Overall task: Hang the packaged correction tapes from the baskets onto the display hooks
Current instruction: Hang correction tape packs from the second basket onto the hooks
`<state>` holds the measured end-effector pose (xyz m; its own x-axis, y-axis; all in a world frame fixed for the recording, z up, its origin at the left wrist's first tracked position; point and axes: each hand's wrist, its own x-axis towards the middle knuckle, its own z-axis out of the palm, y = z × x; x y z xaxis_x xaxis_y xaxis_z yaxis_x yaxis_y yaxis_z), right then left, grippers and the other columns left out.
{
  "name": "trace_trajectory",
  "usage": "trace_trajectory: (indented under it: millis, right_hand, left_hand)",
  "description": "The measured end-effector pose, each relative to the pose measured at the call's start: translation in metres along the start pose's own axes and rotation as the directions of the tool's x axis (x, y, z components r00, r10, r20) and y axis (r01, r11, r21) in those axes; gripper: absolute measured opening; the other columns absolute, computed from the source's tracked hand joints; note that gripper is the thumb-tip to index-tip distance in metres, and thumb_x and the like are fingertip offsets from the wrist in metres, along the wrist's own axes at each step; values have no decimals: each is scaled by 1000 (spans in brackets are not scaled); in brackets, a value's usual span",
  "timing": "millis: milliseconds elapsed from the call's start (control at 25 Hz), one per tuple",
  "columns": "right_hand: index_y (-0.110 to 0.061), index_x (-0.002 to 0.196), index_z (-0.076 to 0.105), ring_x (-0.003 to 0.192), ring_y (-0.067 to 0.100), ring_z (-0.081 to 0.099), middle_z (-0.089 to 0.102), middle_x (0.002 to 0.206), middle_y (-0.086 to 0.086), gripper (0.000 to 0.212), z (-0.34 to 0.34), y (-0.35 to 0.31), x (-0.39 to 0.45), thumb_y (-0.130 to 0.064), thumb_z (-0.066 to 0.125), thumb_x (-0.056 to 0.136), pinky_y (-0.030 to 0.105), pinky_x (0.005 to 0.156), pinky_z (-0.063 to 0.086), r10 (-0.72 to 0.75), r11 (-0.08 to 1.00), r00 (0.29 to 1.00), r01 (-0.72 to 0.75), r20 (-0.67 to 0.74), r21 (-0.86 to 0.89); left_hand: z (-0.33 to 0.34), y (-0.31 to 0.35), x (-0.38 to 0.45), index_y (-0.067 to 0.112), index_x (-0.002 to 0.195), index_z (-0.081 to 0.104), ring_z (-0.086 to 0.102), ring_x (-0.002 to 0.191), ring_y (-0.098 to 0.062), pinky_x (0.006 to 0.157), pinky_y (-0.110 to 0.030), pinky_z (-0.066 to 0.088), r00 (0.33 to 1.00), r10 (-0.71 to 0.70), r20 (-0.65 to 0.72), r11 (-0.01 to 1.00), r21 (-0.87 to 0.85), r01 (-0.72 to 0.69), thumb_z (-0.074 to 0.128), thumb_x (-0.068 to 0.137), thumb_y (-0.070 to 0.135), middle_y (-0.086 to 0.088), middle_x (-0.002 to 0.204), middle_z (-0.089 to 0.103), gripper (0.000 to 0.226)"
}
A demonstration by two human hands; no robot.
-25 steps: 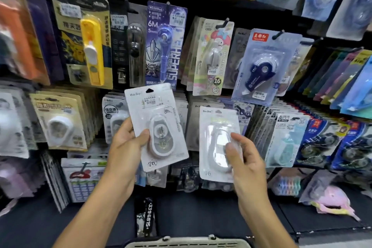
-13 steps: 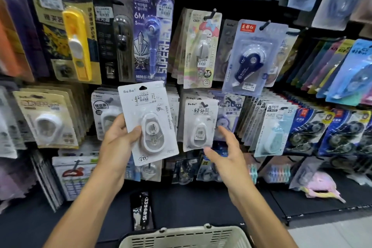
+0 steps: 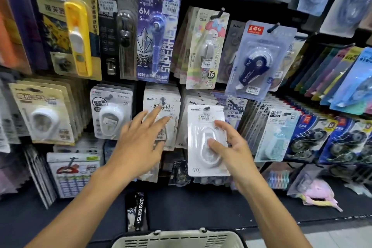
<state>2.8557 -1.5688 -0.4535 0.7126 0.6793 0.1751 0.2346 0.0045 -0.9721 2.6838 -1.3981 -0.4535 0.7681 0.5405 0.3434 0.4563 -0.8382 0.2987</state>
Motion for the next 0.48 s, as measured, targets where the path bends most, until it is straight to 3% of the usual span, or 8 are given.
trace_trajectory:
  millis: [120, 240, 320, 400, 480]
  right_hand:
    - [-43, 140, 53, 133, -3, 38, 48, 145, -23, 51, 8, 0, 27, -21, 68, 96, 11, 95, 33, -60, 971, 998, 65, 29, -229]
    - [-38, 147, 43, 135, 3, 39, 44, 152, -16, 55, 18, 8, 49, -24, 65, 99, 14, 96, 36, -97, 926, 991, 123, 88, -357]
    - [-38, 146, 34, 133, 18, 47, 44, 153, -6, 56, 18, 15, 54, -26, 63, 100, 25, 98, 44, -113, 869, 985, 160, 127, -467]
    - [-42, 153, 22, 139, 23, 40, 39, 156, 0, 69, 14, 25, 49, -32, 63, 99, 31, 105, 36, -161, 788, 974, 225, 161, -574]
    - [-45, 157, 14, 142, 16, 32, 32, 161, -4, 77, 9, 53, 28, -35, 62, 99, 26, 101, 32, -178, 771, 977, 212, 117, -600]
  left_hand:
    - [13, -2, 6, 38, 161, 7, -12, 157, -19, 125, -53, -2, 996, -9, 87, 995, 96, 1, 48, 101, 42, 14, 166, -21, 72]
    - [20, 4, 2, 34, 161, 11, -17, 156, -24, 122, -58, -8, 997, -27, 76, 988, 156, 14, 49, 99, 37, 8, 169, -17, 72]
    - [27, 15, -12, 31, 160, 17, -14, 157, -27, 120, -58, -11, 1000, -15, 2, 987, 163, 14, 52, 96, 33, 5, 171, -10, 73]
    - [37, 31, -29, 29, 158, 24, -3, 157, -29, 123, -58, -1, 1000, 25, 4, 989, 142, -25, 53, 94, 34, 0, 171, 2, 70]
    - [62, 42, -51, 27, 155, 31, 18, 152, -32, 121, -54, 18, 985, 7, 170, 995, 93, -24, 55, 95, 38, -4, 167, 20, 66]
